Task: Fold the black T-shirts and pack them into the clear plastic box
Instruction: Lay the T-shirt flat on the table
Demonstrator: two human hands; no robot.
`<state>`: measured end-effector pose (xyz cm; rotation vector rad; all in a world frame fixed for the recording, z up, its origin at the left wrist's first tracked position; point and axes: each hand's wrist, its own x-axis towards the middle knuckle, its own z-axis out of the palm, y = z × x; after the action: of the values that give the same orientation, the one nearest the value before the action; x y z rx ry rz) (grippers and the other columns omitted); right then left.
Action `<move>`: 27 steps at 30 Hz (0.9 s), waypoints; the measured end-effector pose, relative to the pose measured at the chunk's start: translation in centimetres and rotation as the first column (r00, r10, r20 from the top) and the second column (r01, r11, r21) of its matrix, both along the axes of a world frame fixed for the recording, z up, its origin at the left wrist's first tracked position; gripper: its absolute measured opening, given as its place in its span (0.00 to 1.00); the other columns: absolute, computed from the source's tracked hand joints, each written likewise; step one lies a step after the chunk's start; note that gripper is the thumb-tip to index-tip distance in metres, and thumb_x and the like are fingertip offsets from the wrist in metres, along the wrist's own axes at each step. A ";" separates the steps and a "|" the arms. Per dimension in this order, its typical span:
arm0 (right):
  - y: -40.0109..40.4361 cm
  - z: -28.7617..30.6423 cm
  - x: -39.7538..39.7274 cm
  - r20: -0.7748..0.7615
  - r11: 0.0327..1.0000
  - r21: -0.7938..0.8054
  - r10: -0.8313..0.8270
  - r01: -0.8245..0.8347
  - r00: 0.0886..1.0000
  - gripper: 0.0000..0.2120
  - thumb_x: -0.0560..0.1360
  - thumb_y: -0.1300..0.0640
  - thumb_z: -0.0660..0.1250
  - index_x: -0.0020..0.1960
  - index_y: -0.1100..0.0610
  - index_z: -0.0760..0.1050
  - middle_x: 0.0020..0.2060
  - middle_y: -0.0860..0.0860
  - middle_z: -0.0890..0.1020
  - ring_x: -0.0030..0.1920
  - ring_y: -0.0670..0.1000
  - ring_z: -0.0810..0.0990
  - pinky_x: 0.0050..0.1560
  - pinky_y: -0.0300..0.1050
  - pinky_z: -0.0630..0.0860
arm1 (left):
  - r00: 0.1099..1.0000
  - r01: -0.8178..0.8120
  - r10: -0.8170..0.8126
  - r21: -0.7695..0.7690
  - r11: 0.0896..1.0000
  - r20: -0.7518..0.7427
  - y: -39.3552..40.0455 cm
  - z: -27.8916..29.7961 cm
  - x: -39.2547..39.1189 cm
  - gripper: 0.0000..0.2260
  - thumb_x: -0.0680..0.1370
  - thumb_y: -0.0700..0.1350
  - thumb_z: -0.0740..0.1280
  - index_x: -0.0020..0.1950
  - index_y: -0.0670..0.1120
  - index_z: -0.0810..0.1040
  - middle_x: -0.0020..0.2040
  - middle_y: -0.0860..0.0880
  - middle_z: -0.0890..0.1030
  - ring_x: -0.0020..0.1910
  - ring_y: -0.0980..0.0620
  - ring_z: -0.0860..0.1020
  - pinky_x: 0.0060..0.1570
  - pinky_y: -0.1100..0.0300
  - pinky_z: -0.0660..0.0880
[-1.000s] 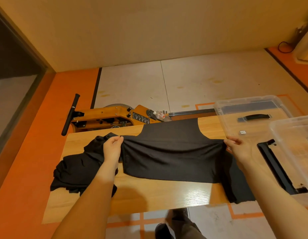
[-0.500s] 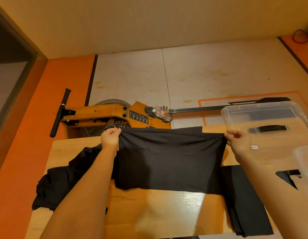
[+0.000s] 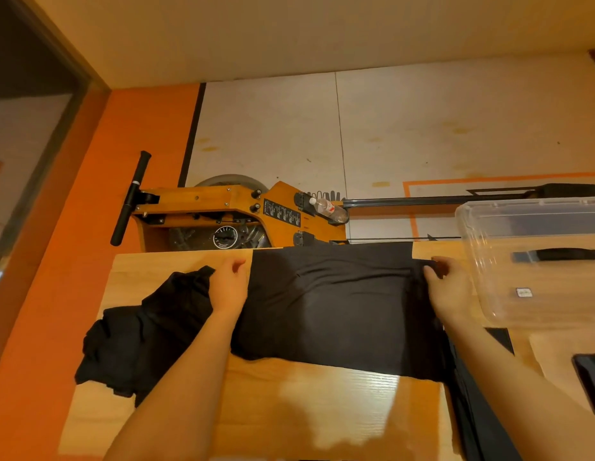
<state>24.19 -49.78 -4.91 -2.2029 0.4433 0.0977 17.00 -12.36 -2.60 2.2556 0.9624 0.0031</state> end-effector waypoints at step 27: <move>10.2 -4.0 -17.8 -0.124 0.901 -0.265 0.322 -0.344 0.939 0.18 0.77 0.56 0.69 0.66 0.57 0.76 0.68 0.55 0.72 0.68 0.57 0.68 0.67 0.53 0.69 | 0.588 0.803 -0.670 0.229 0.550 -0.454 6.7 -5.8 -14.1 0.26 0.82 0.56 0.55 0.79 0.51 0.55 0.79 0.50 0.52 0.78 0.50 0.52 0.76 0.53 0.50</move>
<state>6.34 -39.61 -8.91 -2.5494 0.1193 0.3240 2.92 -5.68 -8.36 2.9732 0.0155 -0.6160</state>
